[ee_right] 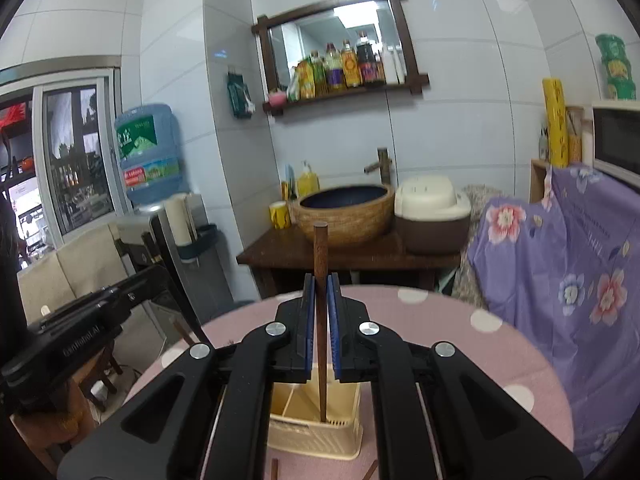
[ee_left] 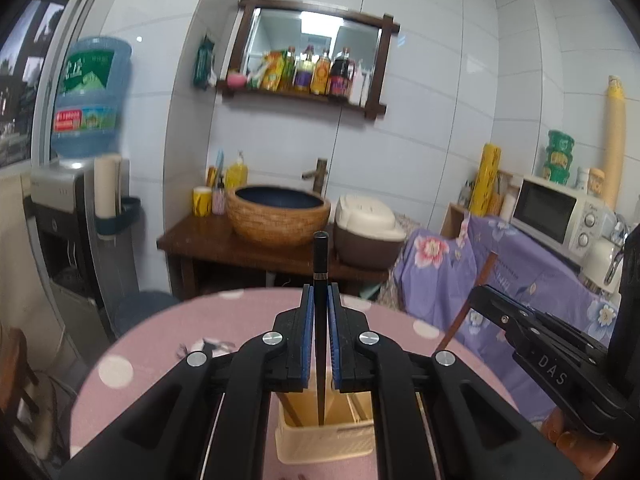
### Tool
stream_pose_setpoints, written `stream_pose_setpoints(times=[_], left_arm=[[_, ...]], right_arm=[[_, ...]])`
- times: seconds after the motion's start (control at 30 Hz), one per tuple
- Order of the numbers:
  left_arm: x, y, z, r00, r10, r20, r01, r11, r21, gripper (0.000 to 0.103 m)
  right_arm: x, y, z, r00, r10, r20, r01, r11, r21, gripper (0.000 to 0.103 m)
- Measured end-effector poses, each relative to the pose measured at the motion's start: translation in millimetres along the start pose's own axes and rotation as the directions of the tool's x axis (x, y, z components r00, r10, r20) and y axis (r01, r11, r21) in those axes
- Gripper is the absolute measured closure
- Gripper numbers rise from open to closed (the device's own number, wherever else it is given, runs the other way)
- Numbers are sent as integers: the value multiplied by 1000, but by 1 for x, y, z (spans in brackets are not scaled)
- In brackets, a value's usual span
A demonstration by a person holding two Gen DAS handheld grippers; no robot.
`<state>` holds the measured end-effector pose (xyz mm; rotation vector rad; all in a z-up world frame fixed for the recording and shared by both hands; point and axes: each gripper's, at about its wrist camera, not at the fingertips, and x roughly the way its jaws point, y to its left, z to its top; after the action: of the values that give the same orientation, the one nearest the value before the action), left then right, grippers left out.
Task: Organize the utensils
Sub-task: 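Lower both held chopsticks into the beige basket and open both tools, then move both open tools back over the remaining chopsticks on the table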
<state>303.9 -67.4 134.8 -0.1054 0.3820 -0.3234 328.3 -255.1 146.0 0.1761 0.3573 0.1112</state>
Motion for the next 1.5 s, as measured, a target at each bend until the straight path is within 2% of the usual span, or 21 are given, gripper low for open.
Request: stream_pose_setpoints(times=[0.23, 0.27, 0.53, 0.57, 0.63, 0.67, 0.7, 0.73, 0.8, 0.83, 0.97, 1.03, 1.13, 1.27, 1.5], left_arm=[[22, 9, -31, 996, 6, -87, -9, 999, -30, 95], [25, 10, -33, 995, 5, -95, -9, 999, -37, 95], [19, 11, -35, 996, 3, -85, -7, 999, -41, 94], [17, 10, -36, 996, 1, -84, -4, 999, -40, 91], [7, 8, -38, 996, -20, -82, 17, 999, -40, 77], [0, 7, -41, 996, -31, -80, 28, 999, -39, 63], [-5, 7, -44, 996, -35, -77, 32, 999, -38, 58], [-12, 7, -48, 996, -36, -76, 34, 999, -34, 58], [-23, 9, -61, 996, -18, -92, 16, 1000, -23, 58], [-26, 11, -68, 994, -12, -106, 9, 1000, -25, 58], [-28, 32, -110, 974, 18, -225, -34, 997, -66, 59], [-25, 44, -136, 953, 27, -300, -61, 993, -104, 65], [-21, 50, -167, 923, -2, -384, -58, 988, -145, 70], [-16, 36, -190, 902, -17, -432, -39, 992, -122, 71], [-3, 10, -213, 872, 31, -489, -43, 999, -13, 71]], right_arm=[[16, -11, -24, 999, -29, -37, 30, 999, 20, 96], [18, -13, -25, 999, -26, -44, 28, 999, 25, 100], [12, -18, -33, 999, -10, -43, 12, 999, 40, 99], [9, -17, -35, 999, -14, -40, 15, 999, 32, 99], [3, -17, -40, 999, -13, -45, 14, 1000, 25, 99], [0, -18, -44, 998, -13, -58, 15, 1000, 27, 96], [-2, -20, -50, 997, -17, -77, 19, 999, 35, 91], [-4, -21, -56, 995, -16, -96, 20, 999, 44, 87], [-8, -27, -70, 991, -17, -134, 26, 998, 63, 65], [-10, -30, -81, 986, -35, -161, 47, 997, 66, 64], [-18, -34, -126, 966, -73, -248, 89, 995, 53, 64], [-21, -36, -149, 956, -85, -279, 105, 993, 57, 64], [-25, -42, -181, 942, -68, -328, 106, 989, 99, 64], [-31, -46, -208, 928, -62, -367, 115, 986, 124, 64], [-46, -45, -213, 934, -67, -350, 119, 984, 131, 64]])
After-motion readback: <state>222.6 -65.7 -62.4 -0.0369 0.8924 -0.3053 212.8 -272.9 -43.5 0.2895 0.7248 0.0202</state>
